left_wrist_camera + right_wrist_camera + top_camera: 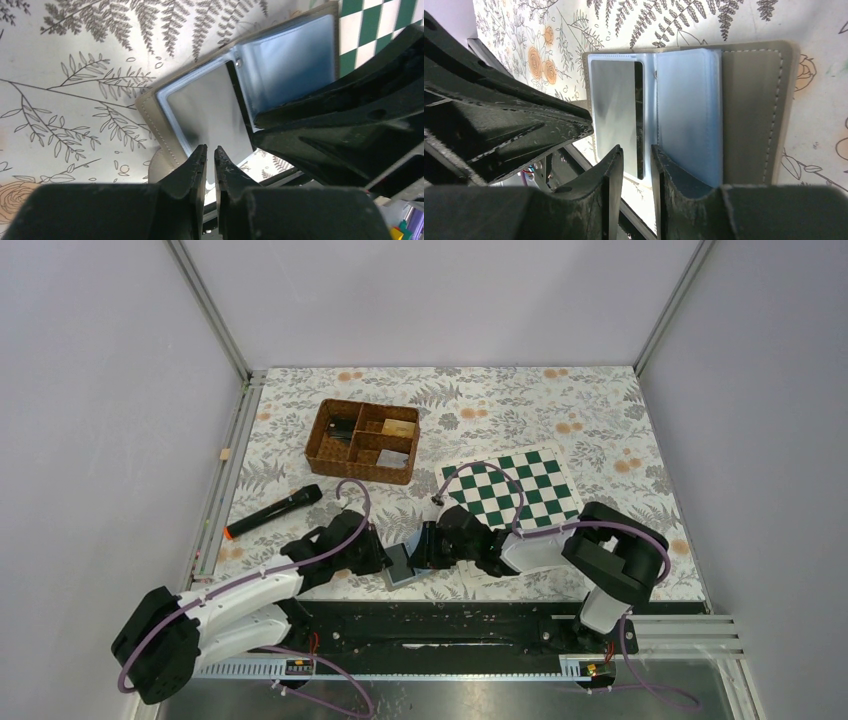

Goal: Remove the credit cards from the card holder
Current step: Remove the credit card from the card holder.

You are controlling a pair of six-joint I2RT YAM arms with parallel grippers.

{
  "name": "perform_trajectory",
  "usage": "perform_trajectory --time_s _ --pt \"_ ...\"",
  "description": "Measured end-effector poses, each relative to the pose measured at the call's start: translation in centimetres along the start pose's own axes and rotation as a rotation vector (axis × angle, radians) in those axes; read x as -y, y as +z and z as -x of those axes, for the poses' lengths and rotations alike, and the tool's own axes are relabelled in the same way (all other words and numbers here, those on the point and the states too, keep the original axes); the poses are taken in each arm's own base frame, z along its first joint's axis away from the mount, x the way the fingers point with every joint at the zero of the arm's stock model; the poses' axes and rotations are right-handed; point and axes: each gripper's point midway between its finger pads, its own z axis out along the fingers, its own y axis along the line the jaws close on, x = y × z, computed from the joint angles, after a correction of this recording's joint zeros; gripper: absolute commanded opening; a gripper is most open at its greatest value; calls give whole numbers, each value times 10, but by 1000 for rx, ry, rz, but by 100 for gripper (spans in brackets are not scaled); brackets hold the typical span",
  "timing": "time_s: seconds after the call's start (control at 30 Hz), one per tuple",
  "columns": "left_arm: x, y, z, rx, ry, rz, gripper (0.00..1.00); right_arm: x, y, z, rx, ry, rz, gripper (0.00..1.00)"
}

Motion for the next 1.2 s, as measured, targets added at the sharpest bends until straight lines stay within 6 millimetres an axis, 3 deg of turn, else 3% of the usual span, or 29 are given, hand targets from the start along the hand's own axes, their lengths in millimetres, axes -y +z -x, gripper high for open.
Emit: perform_trajectory --time_s 0.17,0.73,0.83,1.03,1.2 --pt "-10 6 -8 -25 -8 32 10 -2 2 -2 -13 0 20 34" --pt "-7 10 -6 -5 -26 6 9 -5 8 3 -12 56 84 33" --pt "-7 11 -6 -5 -27 4 9 -7 9 4 -11 63 96 27" --pt "-7 11 -6 -7 -27 4 9 -3 7 1 -14 88 111 3" --pt "-7 13 -6 -6 -27 5 9 -5 5 3 -7 105 136 1"
